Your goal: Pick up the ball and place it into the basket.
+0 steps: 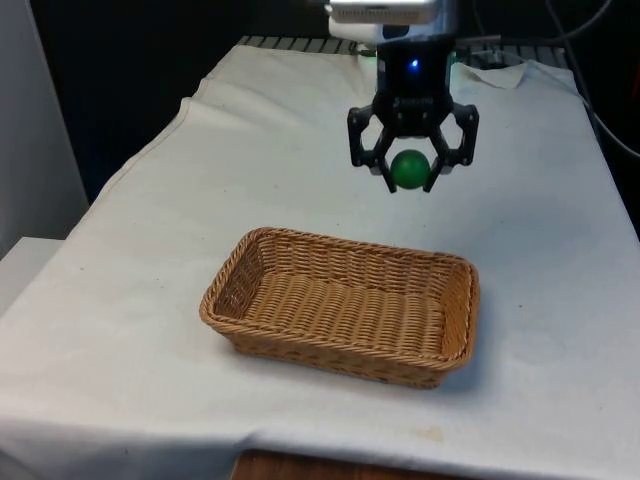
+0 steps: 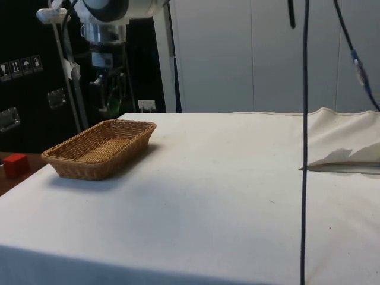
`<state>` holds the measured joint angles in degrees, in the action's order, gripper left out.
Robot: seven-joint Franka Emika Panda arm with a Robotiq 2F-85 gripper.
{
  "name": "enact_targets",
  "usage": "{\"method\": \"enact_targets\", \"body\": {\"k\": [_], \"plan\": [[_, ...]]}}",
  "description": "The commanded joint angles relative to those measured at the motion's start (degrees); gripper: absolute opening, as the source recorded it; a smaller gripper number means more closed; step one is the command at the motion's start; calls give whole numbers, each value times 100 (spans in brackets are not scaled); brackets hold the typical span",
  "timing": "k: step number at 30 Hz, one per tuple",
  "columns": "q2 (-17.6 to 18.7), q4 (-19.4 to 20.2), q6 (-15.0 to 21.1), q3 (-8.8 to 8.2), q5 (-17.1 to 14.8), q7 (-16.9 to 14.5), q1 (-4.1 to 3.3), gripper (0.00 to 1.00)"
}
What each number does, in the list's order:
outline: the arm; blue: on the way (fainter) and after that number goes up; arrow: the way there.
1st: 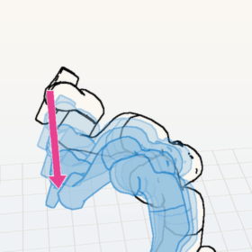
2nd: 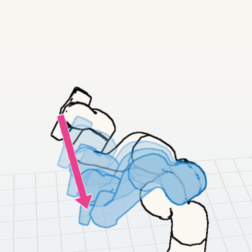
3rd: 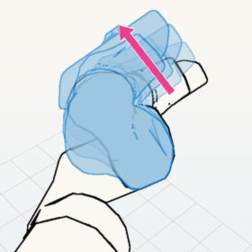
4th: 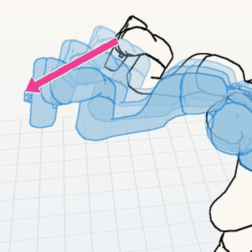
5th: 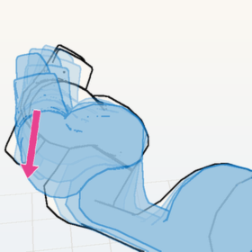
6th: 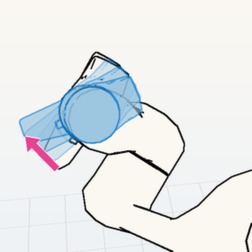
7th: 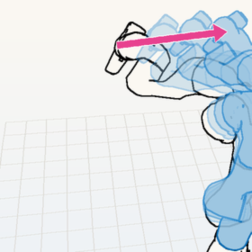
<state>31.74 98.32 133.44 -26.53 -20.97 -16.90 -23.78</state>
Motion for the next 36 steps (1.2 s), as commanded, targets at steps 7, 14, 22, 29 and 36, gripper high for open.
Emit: {"method": "enact_targets", "body": {"k": [7,14,22,29,36], "plan": [[424,-361,-11,-109,-355,-269,57,0],[1071,-974,-126,-258,-819,-636,241,0],[1593,-1409,-138,-441,-1197,-905,338,0],[2023,-1702,-115,-567,-1621,-1163,407,0],[2332,-1885,-86,-630,-1908,-1306,441,0]]}}
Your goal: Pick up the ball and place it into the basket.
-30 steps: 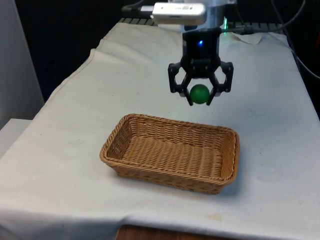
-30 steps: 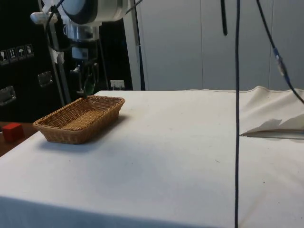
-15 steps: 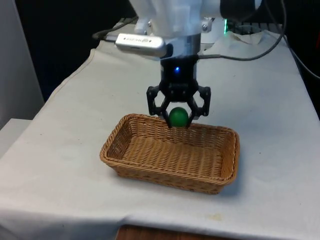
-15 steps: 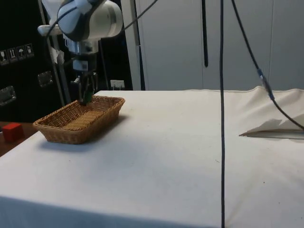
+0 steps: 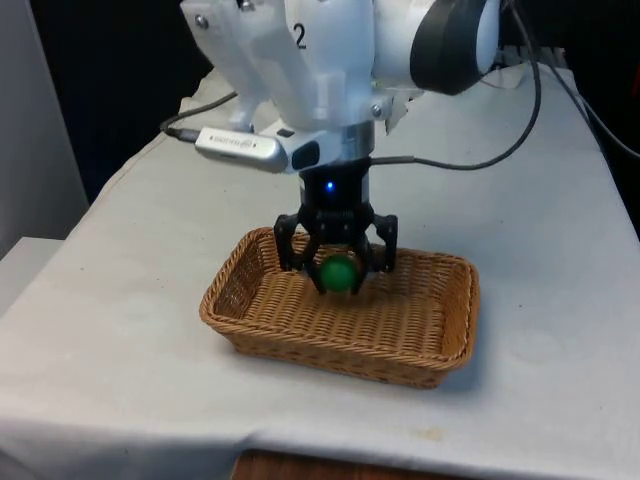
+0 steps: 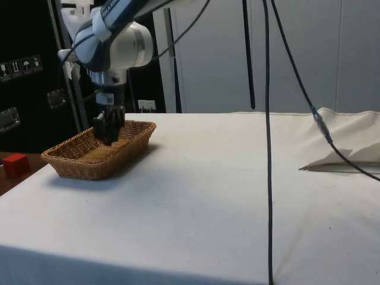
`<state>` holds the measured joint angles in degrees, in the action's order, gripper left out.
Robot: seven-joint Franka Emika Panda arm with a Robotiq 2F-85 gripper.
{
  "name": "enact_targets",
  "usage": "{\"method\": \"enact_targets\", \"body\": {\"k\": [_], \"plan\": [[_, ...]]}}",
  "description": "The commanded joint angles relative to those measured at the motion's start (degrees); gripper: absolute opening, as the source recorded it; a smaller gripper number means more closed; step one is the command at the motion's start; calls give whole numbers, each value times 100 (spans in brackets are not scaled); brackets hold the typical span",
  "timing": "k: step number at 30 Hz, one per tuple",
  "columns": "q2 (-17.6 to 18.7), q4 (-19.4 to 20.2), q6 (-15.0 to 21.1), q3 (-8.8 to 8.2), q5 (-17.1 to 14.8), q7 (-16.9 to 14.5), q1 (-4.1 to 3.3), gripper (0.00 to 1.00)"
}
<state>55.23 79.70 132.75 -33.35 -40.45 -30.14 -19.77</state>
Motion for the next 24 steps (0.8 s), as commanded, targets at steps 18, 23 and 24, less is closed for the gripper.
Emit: {"method": "enact_targets", "body": {"k": [18,23,24], "plan": [[361,-350,-80,-29,-344,-138,86,33],[355,-350,-92,-34,-344,-143,80,85],[355,-350,-92,-34,-344,-143,80,93]]}}
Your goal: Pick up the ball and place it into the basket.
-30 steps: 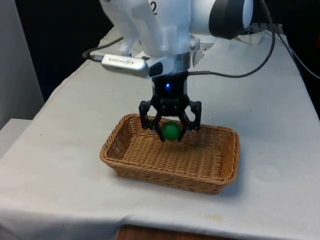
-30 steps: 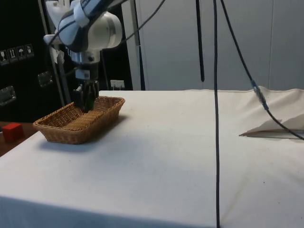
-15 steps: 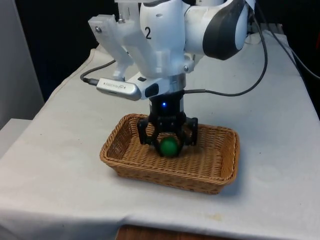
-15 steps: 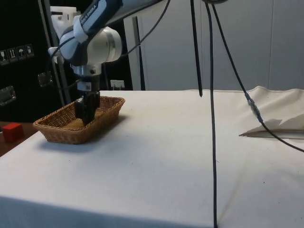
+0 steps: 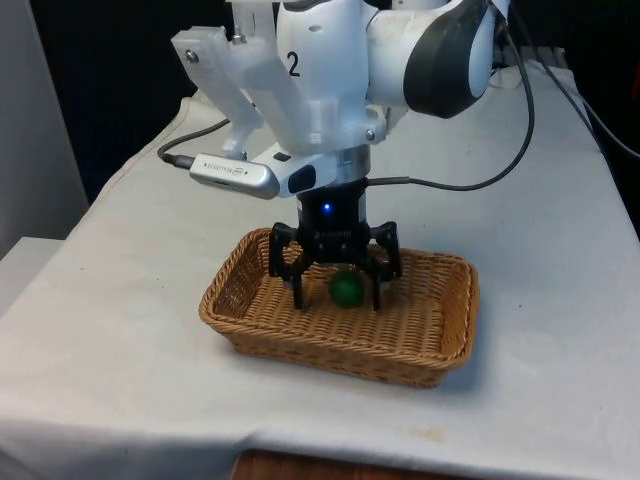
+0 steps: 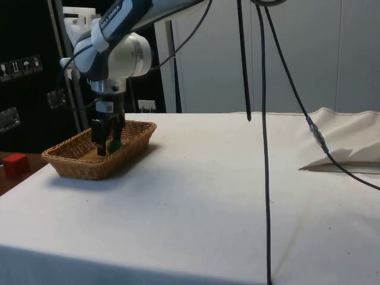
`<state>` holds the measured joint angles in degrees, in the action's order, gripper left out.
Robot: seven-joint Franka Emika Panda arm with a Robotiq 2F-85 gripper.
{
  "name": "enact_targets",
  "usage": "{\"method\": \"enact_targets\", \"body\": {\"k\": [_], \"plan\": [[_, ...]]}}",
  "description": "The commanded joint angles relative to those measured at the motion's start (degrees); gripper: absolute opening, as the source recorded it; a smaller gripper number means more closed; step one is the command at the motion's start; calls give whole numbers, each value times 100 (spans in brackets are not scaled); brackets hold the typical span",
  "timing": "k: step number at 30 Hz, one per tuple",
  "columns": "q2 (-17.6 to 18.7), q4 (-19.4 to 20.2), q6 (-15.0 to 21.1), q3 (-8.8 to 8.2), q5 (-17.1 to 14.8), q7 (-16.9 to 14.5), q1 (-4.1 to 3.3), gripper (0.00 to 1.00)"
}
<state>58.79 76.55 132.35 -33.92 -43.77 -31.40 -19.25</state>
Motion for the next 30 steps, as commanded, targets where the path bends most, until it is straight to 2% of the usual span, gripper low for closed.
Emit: {"method": "enact_targets", "body": {"k": [1,2,3,6,9,10,11,18,19,20,21,25,28,29,30], "plan": [[0,-34,-52,23,-11,-17,29,99],[0,0,0,0,0,0,0,100],[0,-34,-52,23,-11,-17,29,100],[0,-29,-46,23,-11,-17,29,100],[-160,103,-86,-74,17,46,-63,100],[-74,17,-63,-57,0,29,-34,100],[-195,126,-109,-103,23,63,-86,100],[-573,458,-178,-229,74,149,-246,100],[-613,498,-183,-246,80,155,-264,100],[-556,435,-166,-195,40,103,-212,100],[-659,533,-183,-258,80,166,-281,100],[-877,722,-212,-338,109,201,-372,100],[-1003,825,-218,-378,138,229,-418,100],[-951,768,-195,-327,92,178,-367,100],[-1054,865,-218,-390,149,235,-435,100]]}}
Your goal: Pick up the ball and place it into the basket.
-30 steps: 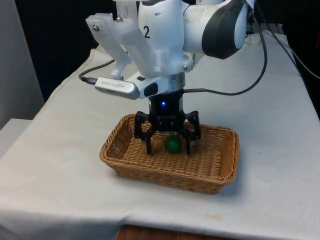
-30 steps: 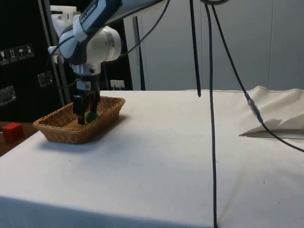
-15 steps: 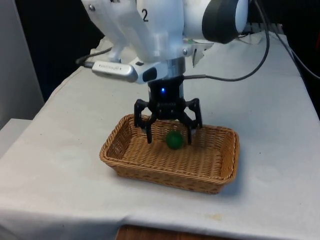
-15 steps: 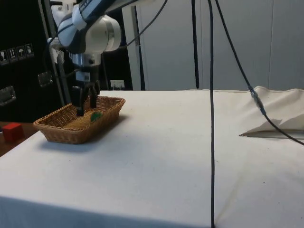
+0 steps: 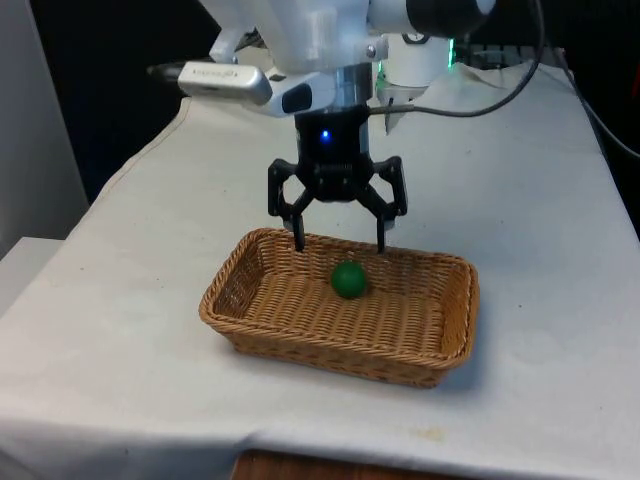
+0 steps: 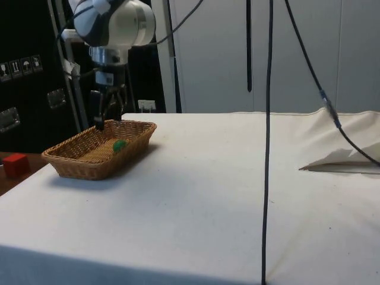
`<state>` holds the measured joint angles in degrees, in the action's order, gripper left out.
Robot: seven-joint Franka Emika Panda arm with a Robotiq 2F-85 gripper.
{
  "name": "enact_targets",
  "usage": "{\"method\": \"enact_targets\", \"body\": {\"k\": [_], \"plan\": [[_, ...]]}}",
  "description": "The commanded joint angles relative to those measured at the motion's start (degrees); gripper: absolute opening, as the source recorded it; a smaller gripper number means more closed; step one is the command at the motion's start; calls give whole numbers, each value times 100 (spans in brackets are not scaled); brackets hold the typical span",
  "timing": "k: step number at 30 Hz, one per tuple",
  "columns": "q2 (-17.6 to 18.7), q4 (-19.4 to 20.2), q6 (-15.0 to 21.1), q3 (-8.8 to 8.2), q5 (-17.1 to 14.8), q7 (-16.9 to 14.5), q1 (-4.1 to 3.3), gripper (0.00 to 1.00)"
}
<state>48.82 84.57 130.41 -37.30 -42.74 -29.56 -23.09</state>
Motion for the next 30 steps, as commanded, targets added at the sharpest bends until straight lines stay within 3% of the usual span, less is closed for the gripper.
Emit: {"method": "enact_targets", "body": {"k": [1,7,8,9,15,16,17,18,24,25,26,30], "plan": [[-97,103,-23,-63,52,57,-69,100],[-401,401,0,-138,126,63,-183,100],[-355,338,0,-80,74,17,-120,100],[-447,447,0,-149,138,63,-201,100],[-825,808,29,-189,309,46,-298,100],[-871,854,34,-189,332,52,-309,100],[-848,802,0,-132,298,23,-252,100],[-985,963,40,-201,390,52,-344,100],[-1312,1255,46,-212,567,63,-401,100],[-1243,1157,0,-149,510,23,-327,100],[-1421,1352,46,-218,630,63,-418,100],[-1667,1581,57,-212,785,69,-441,100]]}}
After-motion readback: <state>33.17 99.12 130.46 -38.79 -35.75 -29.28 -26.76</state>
